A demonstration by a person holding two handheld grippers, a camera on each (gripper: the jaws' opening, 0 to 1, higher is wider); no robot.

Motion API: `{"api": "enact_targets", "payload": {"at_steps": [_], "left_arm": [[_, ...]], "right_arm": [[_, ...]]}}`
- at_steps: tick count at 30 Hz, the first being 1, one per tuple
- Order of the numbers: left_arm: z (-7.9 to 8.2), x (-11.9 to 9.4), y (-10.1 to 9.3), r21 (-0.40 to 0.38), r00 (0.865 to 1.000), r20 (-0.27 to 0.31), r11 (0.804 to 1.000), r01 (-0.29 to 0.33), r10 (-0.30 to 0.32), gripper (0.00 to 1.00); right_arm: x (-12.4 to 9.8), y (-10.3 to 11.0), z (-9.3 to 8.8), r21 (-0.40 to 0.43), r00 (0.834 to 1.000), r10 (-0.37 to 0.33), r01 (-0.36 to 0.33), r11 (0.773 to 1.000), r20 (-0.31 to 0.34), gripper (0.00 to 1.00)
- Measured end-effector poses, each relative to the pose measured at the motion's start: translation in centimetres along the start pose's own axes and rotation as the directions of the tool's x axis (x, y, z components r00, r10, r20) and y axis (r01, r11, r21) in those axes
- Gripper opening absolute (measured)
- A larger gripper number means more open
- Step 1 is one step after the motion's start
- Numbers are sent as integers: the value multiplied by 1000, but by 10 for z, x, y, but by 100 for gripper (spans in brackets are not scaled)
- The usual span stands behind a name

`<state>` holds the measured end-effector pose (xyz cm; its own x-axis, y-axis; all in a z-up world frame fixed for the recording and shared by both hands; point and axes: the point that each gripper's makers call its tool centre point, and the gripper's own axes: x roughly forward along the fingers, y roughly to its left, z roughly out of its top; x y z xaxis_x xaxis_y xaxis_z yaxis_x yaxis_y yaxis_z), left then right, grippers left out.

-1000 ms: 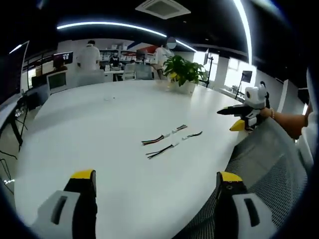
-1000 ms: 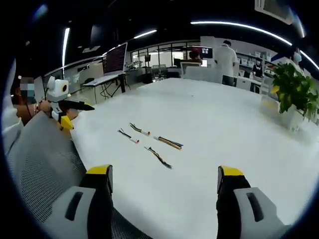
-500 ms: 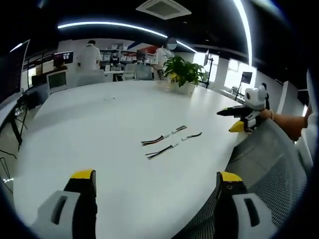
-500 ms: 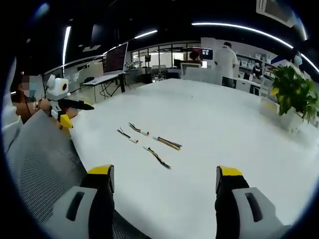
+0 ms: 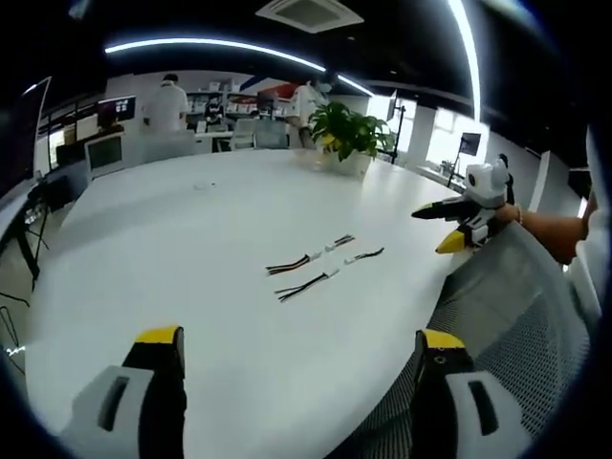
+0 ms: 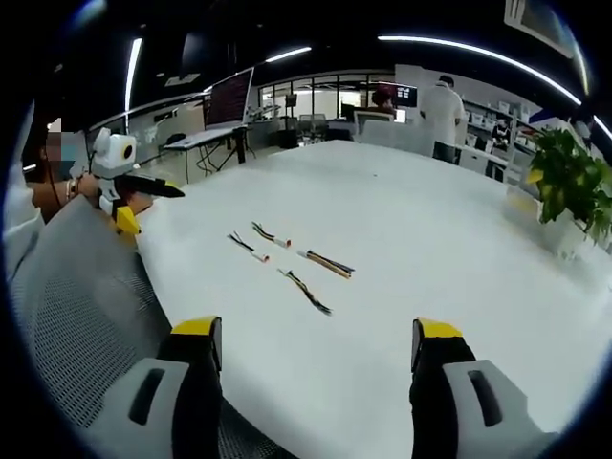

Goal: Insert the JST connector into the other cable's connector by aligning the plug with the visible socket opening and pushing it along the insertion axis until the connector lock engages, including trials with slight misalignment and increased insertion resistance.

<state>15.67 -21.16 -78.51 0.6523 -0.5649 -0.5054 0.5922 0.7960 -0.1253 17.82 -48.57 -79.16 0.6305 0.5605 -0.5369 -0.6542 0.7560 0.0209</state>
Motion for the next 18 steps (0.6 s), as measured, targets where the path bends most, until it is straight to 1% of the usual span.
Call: {"api": "enact_targets", "payload": {"at_steps": [4,11,16,18], "left_arm": [[-1,0,0,9,1000,-6,1000,0,0,99],[-1,0,1,-3,1000,-1,1000,-2,2,99],[-2,1,1,1,1000,-7,1000,-3,3,99],[-2,1,2,-3,1000,-3,1000,-2,2,99]], "right_arm": [[0,1,-2,8,1000,6,-6,1000,-8,80],[0,0,0,27,1000,7,-7,1000,4,81],[0,0,-1,34,1000,5,-5,999,-2,81],[0,0,-3,42,1000,8,-7,999,-14,81]]}}
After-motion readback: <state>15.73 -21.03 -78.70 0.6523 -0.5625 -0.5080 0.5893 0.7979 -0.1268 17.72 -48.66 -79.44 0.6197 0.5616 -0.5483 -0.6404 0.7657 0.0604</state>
